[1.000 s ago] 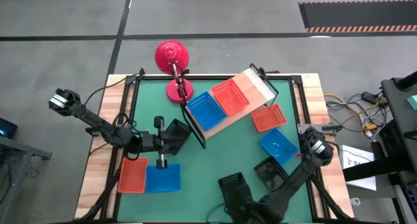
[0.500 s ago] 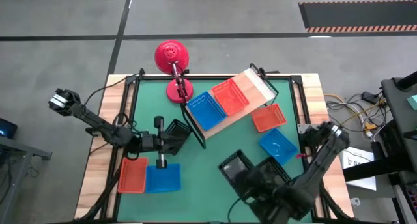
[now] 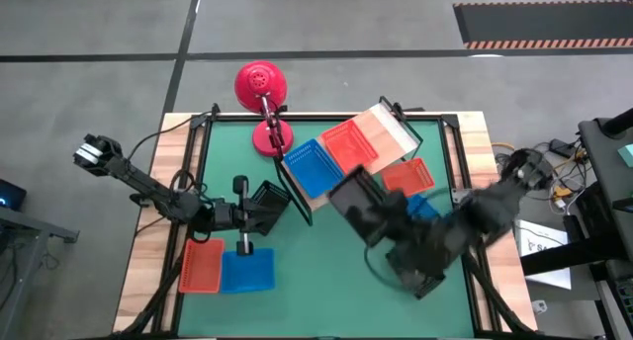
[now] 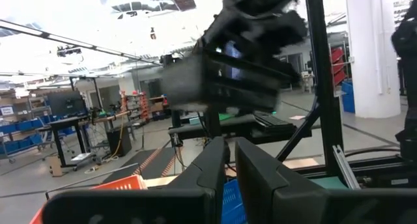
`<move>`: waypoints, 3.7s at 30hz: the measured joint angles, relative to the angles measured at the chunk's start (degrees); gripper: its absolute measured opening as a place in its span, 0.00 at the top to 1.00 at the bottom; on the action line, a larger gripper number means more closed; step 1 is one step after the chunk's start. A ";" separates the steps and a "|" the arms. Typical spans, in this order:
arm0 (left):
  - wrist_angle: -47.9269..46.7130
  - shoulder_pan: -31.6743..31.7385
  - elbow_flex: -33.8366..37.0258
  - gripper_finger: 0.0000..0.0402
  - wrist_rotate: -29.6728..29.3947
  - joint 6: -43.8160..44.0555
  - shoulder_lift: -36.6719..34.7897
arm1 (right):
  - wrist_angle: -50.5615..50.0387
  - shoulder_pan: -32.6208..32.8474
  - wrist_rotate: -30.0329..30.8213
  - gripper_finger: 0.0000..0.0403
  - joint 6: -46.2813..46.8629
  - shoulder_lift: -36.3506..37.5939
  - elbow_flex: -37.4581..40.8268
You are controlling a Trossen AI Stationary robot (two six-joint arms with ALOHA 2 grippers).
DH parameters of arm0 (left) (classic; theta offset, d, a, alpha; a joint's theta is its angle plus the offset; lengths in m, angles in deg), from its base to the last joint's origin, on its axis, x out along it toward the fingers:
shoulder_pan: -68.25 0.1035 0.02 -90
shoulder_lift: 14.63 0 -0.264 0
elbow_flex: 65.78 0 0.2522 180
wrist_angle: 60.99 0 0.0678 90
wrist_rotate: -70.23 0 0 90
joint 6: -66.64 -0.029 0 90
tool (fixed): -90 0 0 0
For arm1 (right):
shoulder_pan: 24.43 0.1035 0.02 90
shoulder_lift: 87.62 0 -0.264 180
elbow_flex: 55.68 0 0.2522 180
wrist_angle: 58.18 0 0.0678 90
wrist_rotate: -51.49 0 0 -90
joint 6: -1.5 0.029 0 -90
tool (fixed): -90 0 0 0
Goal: Stack baskets on shelf by color
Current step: Put the bottom left black basket on the shelf, then stack the left blue basket on top of the blue basket on the shelf
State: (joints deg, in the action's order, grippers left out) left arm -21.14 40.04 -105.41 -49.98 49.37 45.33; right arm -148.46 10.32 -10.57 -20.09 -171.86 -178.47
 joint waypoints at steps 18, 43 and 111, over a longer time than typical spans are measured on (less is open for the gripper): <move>-0.04 0.00 0.00 0.95 -0.02 -0.09 -0.04 | 14.70 -27.34 -18.35 0.98 -19.08 22.65 22.91; -0.04 0.00 0.00 0.95 -0.02 -0.09 -0.09 | 10.04 -61.31 -32.76 0.98 -31.87 22.60 29.31; 2.95 0.00 -0.37 0.95 -0.04 -1.09 -0.11 | 6.95 -65.64 -30.28 0.73 -35.40 11.88 31.52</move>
State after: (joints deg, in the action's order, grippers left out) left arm -18.19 40.04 -105.78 -50.03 48.28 45.22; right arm -141.51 -55.32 -40.84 -55.49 -159.97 -146.95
